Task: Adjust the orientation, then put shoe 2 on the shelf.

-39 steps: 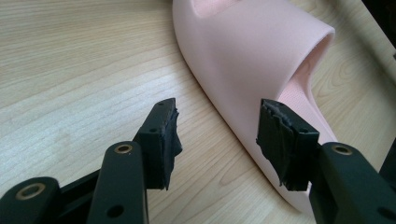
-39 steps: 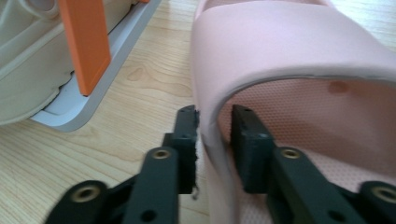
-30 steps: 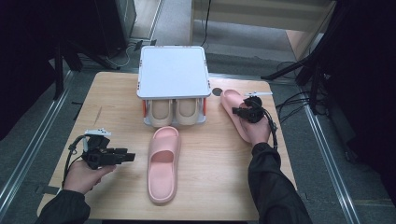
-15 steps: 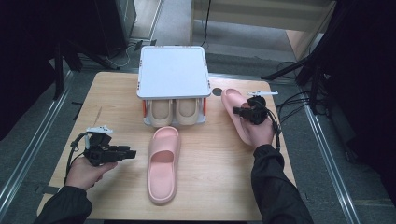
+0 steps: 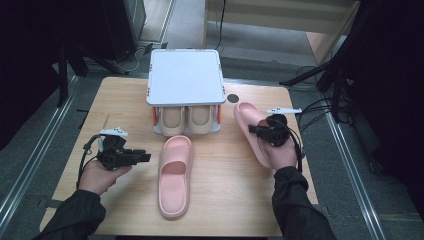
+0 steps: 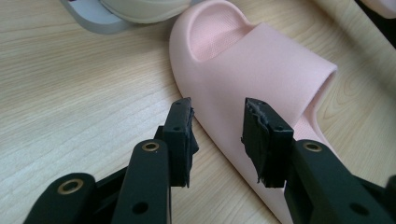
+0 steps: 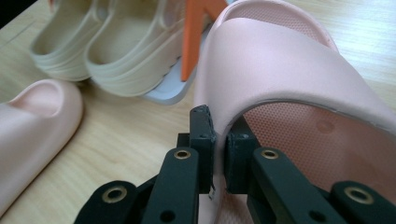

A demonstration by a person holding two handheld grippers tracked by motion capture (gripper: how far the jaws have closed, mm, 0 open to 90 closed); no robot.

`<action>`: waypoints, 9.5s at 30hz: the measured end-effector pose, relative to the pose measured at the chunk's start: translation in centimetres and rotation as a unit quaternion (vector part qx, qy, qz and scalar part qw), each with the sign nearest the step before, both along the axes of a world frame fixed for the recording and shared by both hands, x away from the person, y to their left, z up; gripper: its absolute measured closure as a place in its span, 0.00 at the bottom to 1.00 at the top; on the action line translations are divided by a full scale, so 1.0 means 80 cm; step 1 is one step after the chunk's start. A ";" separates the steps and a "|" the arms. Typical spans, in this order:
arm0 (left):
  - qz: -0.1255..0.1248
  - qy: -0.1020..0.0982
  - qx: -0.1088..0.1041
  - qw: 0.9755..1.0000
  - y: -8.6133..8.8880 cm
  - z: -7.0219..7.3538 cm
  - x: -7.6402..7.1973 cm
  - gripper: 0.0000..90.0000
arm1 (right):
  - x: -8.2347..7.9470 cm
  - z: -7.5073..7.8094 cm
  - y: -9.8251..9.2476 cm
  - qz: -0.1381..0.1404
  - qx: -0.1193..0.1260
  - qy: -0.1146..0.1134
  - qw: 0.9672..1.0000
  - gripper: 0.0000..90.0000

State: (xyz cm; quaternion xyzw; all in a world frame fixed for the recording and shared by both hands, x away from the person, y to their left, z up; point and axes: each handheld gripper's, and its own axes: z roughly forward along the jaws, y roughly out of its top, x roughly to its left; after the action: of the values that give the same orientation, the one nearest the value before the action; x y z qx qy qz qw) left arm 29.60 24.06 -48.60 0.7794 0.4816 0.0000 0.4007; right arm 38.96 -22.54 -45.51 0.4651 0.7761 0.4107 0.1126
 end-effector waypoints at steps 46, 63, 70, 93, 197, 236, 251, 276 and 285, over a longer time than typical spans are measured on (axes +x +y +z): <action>-0.029 0.019 0.009 0.999 -0.024 -0.005 0.018 0.77 | -0.109 -0.054 0.133 0.099 -0.059 0.031 0.993 0.93; -0.034 0.016 0.013 0.999 -0.027 -0.008 0.014 0.73 | -0.106 -0.061 0.148 0.118 -0.037 0.041 0.991 0.78; -0.031 0.008 0.012 0.999 -0.022 -0.008 0.014 0.72 | -0.115 -0.037 0.127 0.119 -0.012 0.042 0.992 0.76; -0.044 0.018 0.027 0.999 -0.024 -0.021 0.021 0.76 | -0.069 -0.040 0.048 0.044 -0.025 0.012 0.999 1.00; -0.034 0.017 0.015 0.999 -0.016 0.006 0.033 0.57 | -0.128 -0.077 0.177 0.044 0.038 0.015 0.998 0.35; -0.029 0.021 0.012 0.999 -0.011 0.004 0.035 0.56 | -0.126 -0.076 0.201 -0.012 -0.017 0.006 1.000 0.82; -0.029 -0.002 0.004 1.000 -0.007 0.011 0.031 0.55 | -0.128 -0.057 0.171 0.098 -0.011 -0.003 0.995 0.85; -0.002 0.006 0.009 1.000 0.024 0.009 0.026 0.52 | -0.106 0.007 0.169 0.348 -0.018 -0.004 0.937 0.85; 0.008 0.011 0.011 1.000 0.030 0.008 0.021 0.51 | -0.102 0.026 0.181 0.387 -0.008 -0.008 0.922 0.84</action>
State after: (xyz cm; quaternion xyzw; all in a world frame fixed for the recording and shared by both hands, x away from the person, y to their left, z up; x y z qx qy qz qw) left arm 31.30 26.48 -47.97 0.7796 0.4924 -0.0006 0.3869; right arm 30.80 -8.09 -43.42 0.1239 0.8979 0.4200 -0.0450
